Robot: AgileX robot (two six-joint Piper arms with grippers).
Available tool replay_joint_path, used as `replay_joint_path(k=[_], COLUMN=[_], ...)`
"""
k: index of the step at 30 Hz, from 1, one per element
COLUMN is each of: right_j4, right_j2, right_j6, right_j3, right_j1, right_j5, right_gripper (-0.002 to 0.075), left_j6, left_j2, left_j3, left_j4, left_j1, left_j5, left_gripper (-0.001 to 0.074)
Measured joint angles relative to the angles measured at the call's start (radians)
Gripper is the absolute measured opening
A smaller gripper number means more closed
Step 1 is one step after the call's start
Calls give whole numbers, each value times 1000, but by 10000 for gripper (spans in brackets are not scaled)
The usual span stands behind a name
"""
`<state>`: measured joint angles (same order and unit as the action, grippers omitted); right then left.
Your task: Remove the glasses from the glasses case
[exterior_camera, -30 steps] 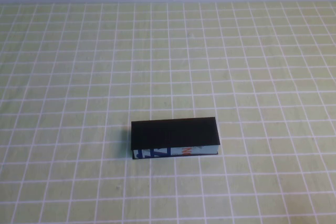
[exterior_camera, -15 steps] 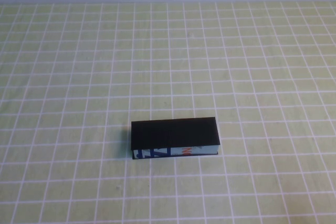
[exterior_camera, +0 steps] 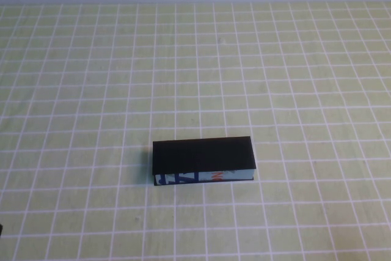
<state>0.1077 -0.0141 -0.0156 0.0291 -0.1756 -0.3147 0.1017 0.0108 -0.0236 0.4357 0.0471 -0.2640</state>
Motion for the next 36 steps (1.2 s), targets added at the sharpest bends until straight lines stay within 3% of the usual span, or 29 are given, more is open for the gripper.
replay_joint_path(k=[6,11,14,26,36], right_j4=[0,0,0,0,0], right_j2=[0,0,0,0,0], right_j6=[0,0,0,0,0], right_j3=[0,0,0,0,0], right_j1=[0,0,0,0,0], right_j5=[0,0,0,0,0], right_gripper=[-18,-18,-18,-18,-18], left_j6=[-1,-1,9,395,783], left_j2=[0,0,-60,-758,-1291], left_j3=[0,0,23,463,780], left_j4=[361,429,447,443,642], left_j1=[0,0,0,0,2], left_j5=[74,113,47,-455,-488], left_gripper=[-3,-3,-3,-3,-3])
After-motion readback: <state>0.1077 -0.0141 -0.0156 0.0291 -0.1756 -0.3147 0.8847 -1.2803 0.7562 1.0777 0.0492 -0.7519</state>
